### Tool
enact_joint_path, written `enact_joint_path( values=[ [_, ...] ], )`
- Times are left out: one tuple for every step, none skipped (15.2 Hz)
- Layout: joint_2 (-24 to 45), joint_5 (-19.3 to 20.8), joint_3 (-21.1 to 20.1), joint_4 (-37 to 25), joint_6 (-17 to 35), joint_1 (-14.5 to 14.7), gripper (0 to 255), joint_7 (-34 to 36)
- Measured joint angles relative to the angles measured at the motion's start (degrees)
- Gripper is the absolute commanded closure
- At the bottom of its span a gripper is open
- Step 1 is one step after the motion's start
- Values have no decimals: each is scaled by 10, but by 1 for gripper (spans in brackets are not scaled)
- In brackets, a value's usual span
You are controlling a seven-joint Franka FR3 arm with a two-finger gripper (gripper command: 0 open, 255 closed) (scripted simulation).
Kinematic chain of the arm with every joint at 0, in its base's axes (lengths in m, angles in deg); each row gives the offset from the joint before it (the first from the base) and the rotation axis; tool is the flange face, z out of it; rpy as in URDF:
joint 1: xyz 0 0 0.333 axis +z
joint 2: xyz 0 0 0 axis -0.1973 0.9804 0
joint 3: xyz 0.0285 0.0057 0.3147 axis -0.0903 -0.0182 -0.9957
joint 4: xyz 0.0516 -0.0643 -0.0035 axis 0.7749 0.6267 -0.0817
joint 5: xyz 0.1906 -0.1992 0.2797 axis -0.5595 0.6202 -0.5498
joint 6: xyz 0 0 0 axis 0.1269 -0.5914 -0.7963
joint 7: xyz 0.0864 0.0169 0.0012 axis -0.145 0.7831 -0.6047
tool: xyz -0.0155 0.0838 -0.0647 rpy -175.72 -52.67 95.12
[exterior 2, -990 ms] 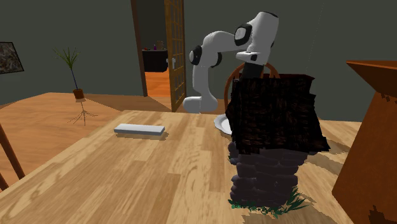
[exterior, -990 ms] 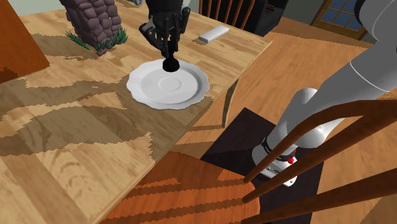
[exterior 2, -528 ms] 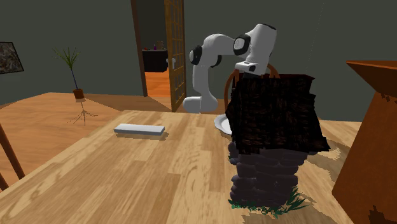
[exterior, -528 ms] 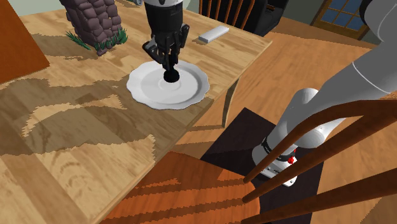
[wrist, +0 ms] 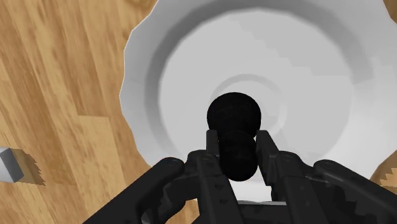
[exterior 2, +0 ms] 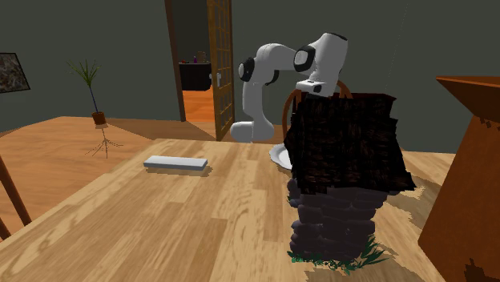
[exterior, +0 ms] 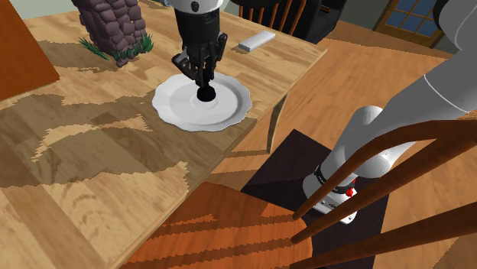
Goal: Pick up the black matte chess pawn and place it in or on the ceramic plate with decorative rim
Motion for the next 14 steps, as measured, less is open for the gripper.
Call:
enact_joint_path(
  values=[
    [0, 0, 0, 0, 0, 0, 0, 0],
    [0, 0, 0, 0, 0, 0, 0, 0],
    [0, 0, 0, 0, 0, 0, 0, 0],
    [0, 0, 0, 0, 0, 0, 0, 0],
    [0, 0, 0, 0, 0, 0, 0, 0],
    [0, 0, 0, 0, 0, 0, 0, 0],
    [1, 0, 0, -11, -9, 0, 0, -1],
    [5, 1, -3, -31, -26, 0, 0, 1],
    [14, 4, -6, -54, -41, 0, 0, 3],
    [19, 6, -9, -74, -58, 1, 0, 6],
    [19, 5, -10, -83, -67, 2, 0, 6],
    [20, 6, -10, -88, -70, 1, 0, 6],
    [21, 7, -11, -92, -73, 1, 0, 6],
    [22, 7, -11, -94, -75, 1, 0, 6]
  ],
)
